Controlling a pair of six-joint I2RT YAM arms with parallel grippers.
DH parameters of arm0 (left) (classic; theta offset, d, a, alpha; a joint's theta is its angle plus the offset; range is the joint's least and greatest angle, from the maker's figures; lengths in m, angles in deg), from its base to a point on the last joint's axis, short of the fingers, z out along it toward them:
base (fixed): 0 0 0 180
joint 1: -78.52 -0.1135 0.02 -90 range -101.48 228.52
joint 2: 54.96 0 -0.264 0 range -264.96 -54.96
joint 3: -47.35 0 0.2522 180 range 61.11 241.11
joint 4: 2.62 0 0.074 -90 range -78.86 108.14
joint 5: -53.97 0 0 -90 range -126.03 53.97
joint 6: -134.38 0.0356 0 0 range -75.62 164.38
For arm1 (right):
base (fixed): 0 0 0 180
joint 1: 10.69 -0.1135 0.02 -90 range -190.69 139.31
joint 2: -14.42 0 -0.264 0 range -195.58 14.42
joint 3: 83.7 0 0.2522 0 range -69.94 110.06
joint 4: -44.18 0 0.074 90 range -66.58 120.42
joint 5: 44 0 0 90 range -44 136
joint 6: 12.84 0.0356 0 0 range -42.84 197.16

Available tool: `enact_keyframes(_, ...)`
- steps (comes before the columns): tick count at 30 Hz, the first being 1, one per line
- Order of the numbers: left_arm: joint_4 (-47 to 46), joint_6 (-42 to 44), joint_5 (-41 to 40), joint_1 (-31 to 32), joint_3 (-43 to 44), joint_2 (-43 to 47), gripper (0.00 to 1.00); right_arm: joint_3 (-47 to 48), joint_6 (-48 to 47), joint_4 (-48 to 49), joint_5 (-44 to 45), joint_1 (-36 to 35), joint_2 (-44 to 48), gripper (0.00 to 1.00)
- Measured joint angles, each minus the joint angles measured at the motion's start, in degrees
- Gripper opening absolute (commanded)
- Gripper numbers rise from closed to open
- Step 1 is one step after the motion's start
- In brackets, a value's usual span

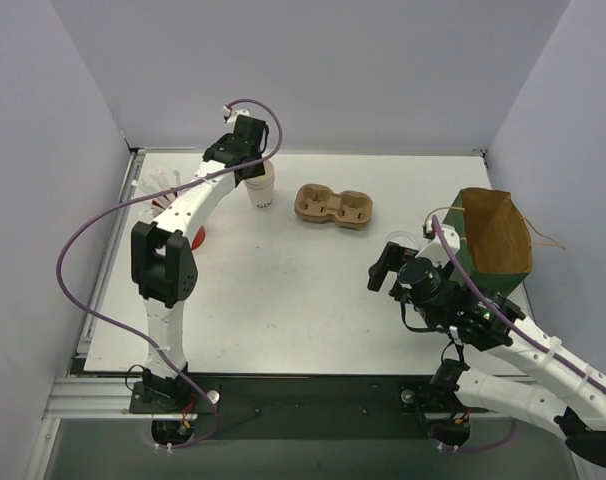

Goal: Pack the takeout coffee

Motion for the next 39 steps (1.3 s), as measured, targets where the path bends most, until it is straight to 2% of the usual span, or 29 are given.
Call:
enact_keyframes(13,2.56,0.5,-1.01,-1.4,4.26,-3.96,0.47,0.0,0.37,-1.68,0.0,0.0,0.83,0.97)
enact_keyframes(17,3.3,0.57,-0.57,-1.86,5.55,-6.19,0.38,0.0,0.37,-1.92,0.0,0.04,0.74,0.97)
enact_keyframes(18,3.52,0.63,-0.55,-1.99,5.75,-6.51,0.3,0.0,0.37,-2.03,0.02,0.04,0.74,0.97)
enact_keyframes(20,3.98,0.57,-0.37,-2.23,6.08,-7.08,0.26,0.0,0.37,-2.1,0.02,0.07,0.74,0.98)
enact_keyframes(21,4.17,0.74,-0.28,-2.36,6.49,-7.39,0.21,0.0,0.37,-2.1,0.04,0.04,0.74,0.98)
enact_keyframes(29,4.87,1.92,0.5,-2.6,9.51,-7.56,0.01,0.0,0.35,-2.45,0.22,0.04,0.37,0.97)
enact_keyframes(39,5.49,3.15,2.75,-2.6,11.67,-7.39,0.0,0.0,0.07,-2.47,0.24,0.07,-1.88,0.97)
